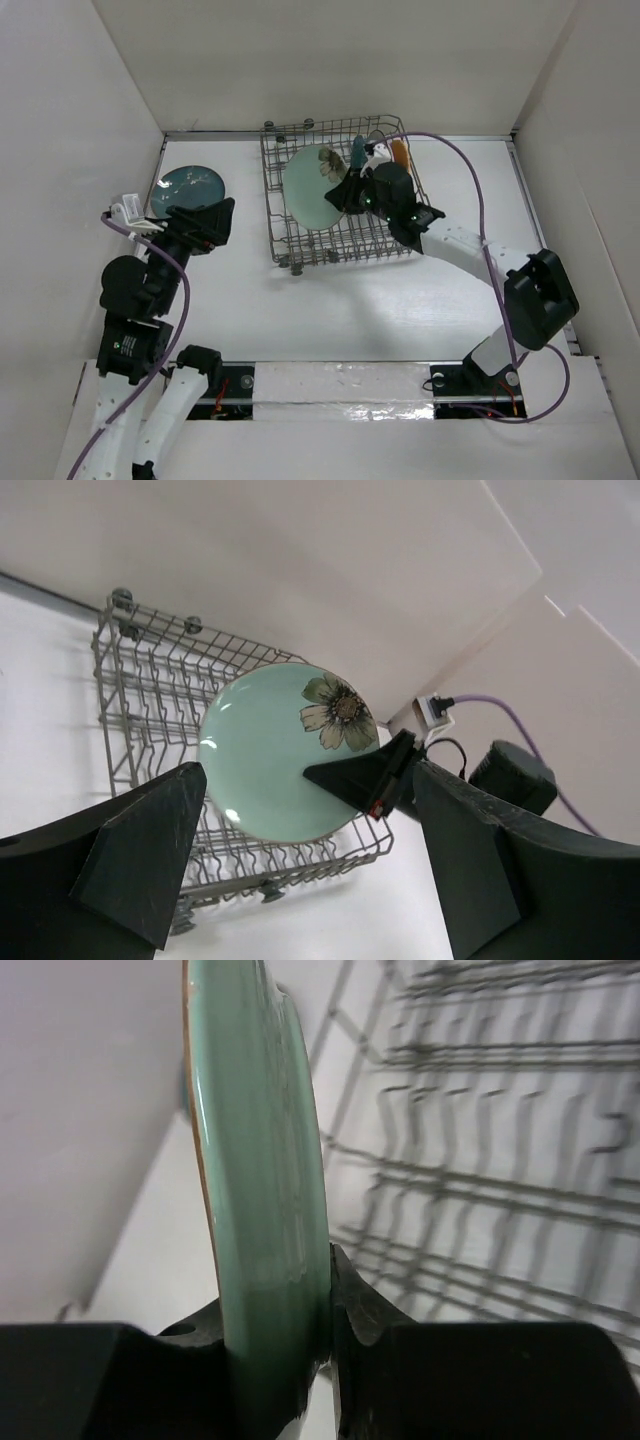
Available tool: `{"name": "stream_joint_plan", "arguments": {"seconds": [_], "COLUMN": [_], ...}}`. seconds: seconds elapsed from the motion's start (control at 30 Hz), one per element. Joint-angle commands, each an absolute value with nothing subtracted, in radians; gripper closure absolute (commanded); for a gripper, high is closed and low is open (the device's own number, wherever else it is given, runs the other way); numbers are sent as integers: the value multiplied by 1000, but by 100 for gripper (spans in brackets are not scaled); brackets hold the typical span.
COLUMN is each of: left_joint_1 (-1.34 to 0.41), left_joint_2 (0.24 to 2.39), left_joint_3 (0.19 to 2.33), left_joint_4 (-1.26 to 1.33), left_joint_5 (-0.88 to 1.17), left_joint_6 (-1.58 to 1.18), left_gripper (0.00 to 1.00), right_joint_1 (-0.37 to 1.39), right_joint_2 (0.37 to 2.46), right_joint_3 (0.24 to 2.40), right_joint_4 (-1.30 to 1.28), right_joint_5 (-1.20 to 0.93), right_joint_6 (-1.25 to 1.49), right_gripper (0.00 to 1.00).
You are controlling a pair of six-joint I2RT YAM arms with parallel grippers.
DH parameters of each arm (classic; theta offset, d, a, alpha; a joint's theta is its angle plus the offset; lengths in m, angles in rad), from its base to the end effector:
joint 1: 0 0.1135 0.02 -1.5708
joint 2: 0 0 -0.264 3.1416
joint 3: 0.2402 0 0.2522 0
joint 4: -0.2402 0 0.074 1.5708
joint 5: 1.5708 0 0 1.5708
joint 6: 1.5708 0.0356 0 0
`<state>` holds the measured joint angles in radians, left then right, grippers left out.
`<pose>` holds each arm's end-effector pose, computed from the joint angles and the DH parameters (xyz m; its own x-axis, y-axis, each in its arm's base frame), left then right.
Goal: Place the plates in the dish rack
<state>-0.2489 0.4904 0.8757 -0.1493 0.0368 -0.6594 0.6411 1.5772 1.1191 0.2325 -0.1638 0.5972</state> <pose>0.0948 -0.0254 0.4111 0.0071 -0.6335 -0.7737 0.3608 0.7232 -0.5889 0.2965 0.2285 0.2986 -0.5517 0.2806 -0.7854 -0.4924 0.6505 0.5782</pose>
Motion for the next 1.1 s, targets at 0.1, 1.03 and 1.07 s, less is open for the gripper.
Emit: {"name": "stream_joint_plan", "arguments": {"seconds": [0.1,1.03,1.07], "left_joint_1": [-252,-252,-252], "left_joint_2": [535,362,364], "left_joint_3": [1011,680,681], "left_joint_4": [-291,-144,-144], "left_joint_5": [97,-98,-100], "left_joint_6": [-404,-328,-328], "left_gripper": [19,35,35], "right_joint_1": [640,660,660], "right_joint_2": [1580,2011,2014], "right_joint_3": [1390,1786,1778], "right_joint_4": [100,-180,-178], "right_joint_5": [329,713,687], "right_joint_6": [362,101,110], "right_gripper": [100,100,100]}}
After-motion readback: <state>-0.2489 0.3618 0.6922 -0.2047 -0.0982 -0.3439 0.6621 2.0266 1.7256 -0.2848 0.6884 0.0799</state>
